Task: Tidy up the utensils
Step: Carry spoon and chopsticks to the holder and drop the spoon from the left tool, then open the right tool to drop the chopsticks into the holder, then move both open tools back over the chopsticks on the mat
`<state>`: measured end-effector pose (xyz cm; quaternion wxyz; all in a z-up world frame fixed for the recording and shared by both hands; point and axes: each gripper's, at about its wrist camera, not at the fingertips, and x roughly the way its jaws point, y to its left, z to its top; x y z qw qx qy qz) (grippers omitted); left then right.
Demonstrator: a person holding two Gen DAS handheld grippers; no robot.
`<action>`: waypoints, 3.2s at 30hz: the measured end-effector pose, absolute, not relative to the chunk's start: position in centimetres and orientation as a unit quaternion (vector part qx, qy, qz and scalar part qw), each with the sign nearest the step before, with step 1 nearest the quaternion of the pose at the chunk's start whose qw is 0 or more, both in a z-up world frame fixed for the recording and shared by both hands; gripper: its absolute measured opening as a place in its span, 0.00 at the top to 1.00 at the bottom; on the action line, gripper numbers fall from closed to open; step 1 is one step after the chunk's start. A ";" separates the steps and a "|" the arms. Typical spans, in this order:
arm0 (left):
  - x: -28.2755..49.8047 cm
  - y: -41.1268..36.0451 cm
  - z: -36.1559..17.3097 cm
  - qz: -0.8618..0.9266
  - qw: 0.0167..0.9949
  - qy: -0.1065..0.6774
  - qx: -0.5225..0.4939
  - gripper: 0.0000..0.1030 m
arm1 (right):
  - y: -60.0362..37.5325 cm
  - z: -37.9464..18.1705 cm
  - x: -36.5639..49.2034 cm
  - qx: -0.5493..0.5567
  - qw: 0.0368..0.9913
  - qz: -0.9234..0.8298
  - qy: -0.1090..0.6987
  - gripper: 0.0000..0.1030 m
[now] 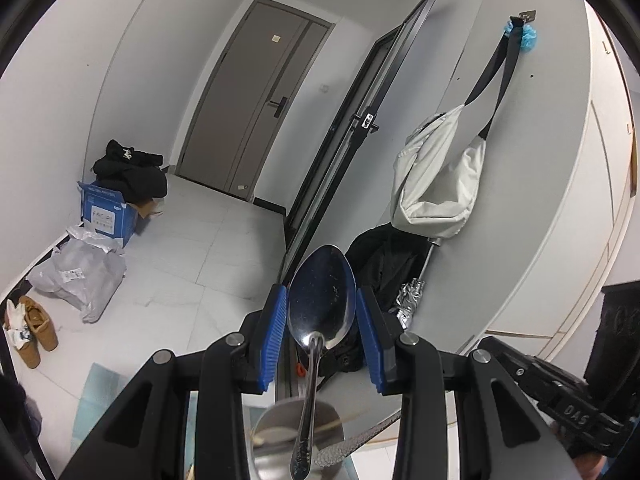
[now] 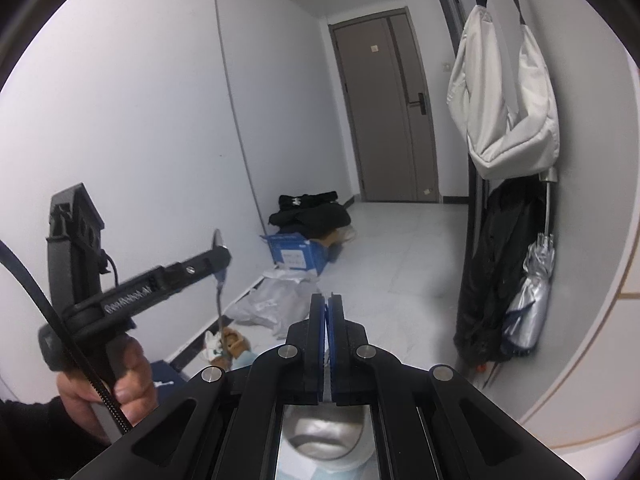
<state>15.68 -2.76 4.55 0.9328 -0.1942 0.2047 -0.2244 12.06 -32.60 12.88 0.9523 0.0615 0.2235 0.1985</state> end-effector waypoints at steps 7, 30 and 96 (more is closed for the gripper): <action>18.1 -3.7 2.6 -0.233 0.929 0.205 -0.203 0.70 | -33.3 11.4 16.2 0.069 0.949 0.188 0.242 0.99; 18.4 -6.4 1.1 -0.294 0.929 0.193 -0.115 0.70 | -33.8 7.7 18.4 0.064 0.941 0.173 0.283 0.99; 5.7 1.9 3.1 -0.042 0.969 0.223 -0.093 0.01 | -25.0 4.1 3.4 0.090 0.957 0.166 0.223 0.20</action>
